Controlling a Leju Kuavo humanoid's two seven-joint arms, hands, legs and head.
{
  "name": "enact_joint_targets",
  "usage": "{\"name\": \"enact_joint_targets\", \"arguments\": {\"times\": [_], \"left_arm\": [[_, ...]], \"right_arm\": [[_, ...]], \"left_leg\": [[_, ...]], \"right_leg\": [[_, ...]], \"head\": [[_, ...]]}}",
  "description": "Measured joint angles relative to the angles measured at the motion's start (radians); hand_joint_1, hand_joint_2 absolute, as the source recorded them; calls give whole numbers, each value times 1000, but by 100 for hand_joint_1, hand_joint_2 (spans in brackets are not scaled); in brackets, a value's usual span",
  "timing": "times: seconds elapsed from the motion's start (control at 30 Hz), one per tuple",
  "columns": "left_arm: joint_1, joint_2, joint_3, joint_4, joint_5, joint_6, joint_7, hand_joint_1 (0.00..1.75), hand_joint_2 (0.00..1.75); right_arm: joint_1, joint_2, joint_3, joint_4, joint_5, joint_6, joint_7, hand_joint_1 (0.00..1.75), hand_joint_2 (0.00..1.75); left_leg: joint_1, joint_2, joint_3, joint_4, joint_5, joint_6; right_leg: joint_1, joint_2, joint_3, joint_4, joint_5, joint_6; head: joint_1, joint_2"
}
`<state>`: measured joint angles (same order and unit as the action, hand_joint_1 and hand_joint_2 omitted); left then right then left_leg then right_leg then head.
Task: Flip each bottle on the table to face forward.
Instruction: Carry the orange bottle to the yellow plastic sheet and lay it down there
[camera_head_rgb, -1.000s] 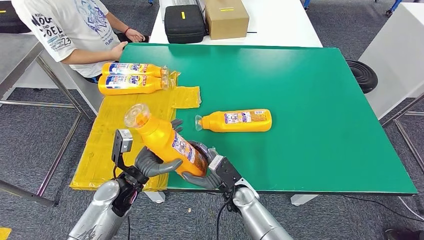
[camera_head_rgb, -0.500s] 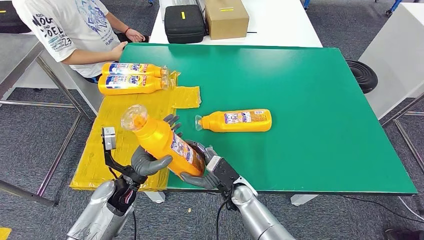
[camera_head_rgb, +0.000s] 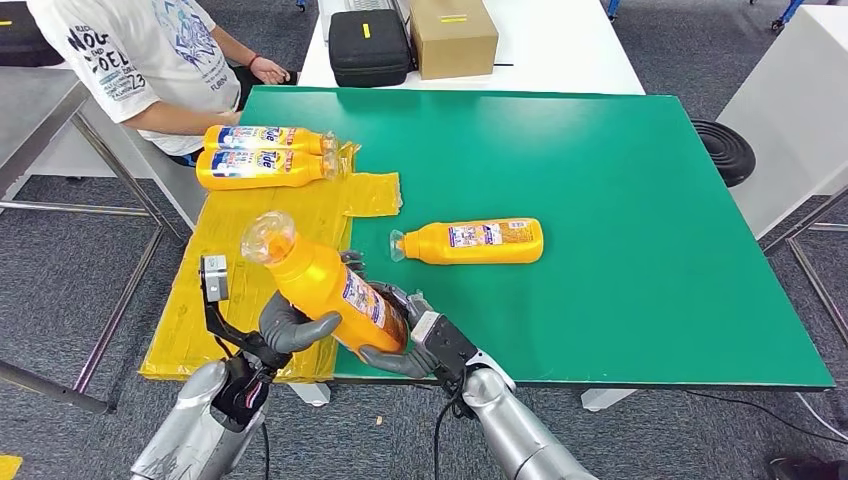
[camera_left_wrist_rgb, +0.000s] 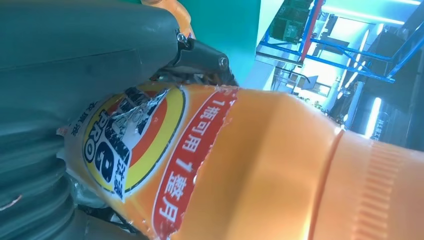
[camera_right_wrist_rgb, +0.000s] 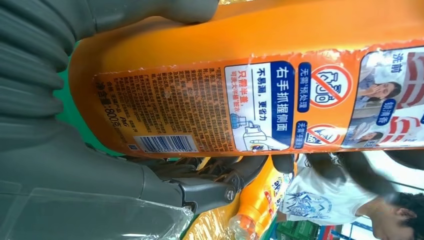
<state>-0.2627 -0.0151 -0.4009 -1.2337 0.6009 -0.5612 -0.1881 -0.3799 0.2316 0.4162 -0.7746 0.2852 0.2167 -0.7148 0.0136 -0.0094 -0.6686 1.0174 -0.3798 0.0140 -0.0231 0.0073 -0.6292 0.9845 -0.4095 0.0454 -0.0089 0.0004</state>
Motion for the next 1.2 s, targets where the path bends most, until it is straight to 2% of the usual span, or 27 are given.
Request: {"name": "enact_joint_targets", "arguments": {"times": [0.17,0.47,0.5,0.6,0.63,0.73,0.9,1.07,1.2], "left_arm": [[0,1,0,0,-8,1,-3,175,175],[-8,1,-7,0,-133,51,-53,175,175],[-9,1,-7,0,-147,60,-58,175,175],[-12,0,-7,0,-181,88,-71,175,175],[-14,0,-8,0,-189,97,-75,175,175],[-22,0,-6,-4,-232,141,-96,175,175],[-24,2,9,-18,-365,242,-125,175,175],[-23,12,47,-20,-482,312,-138,175,175],[-21,39,81,-20,-545,350,-150,175,175]], "right_arm": [[0,0,1,4,1,1,0,175,175],[0,0,0,14,16,4,2,175,175],[0,0,0,16,17,4,2,143,175],[0,0,0,18,20,4,4,12,175],[0,0,0,20,24,2,5,0,131],[2,0,-3,25,49,-21,11,0,0],[15,-3,-23,5,105,-68,30,0,0],[53,-24,-52,-106,172,-87,66,0,0],[77,-46,-72,-203,209,-96,78,0,0]], "left_leg": [[0,0,0,0,0,0],[0,0,0,0,0,0],[0,0,0,0,0,0],[0,0,0,0,0,0],[0,0,0,0,0,0],[0,0,0,0,0,0],[0,0,0,0,0,0],[0,0,0,0,0,0],[0,0,0,0,0,0]], "right_leg": [[0,0,0,0,0,0],[0,0,0,0,0,0],[0,0,0,0,0,0],[0,0,0,0,0,0],[0,0,0,0,0,0],[0,0,0,0,0,0],[0,0,0,0,0,0],[0,0,0,0,0,0],[0,0,0,0,0,0]], "head": [[0,0],[0,0],[0,0],[0,0],[0,0],[0,0],[0,0],[0,0],[0,0]]}}
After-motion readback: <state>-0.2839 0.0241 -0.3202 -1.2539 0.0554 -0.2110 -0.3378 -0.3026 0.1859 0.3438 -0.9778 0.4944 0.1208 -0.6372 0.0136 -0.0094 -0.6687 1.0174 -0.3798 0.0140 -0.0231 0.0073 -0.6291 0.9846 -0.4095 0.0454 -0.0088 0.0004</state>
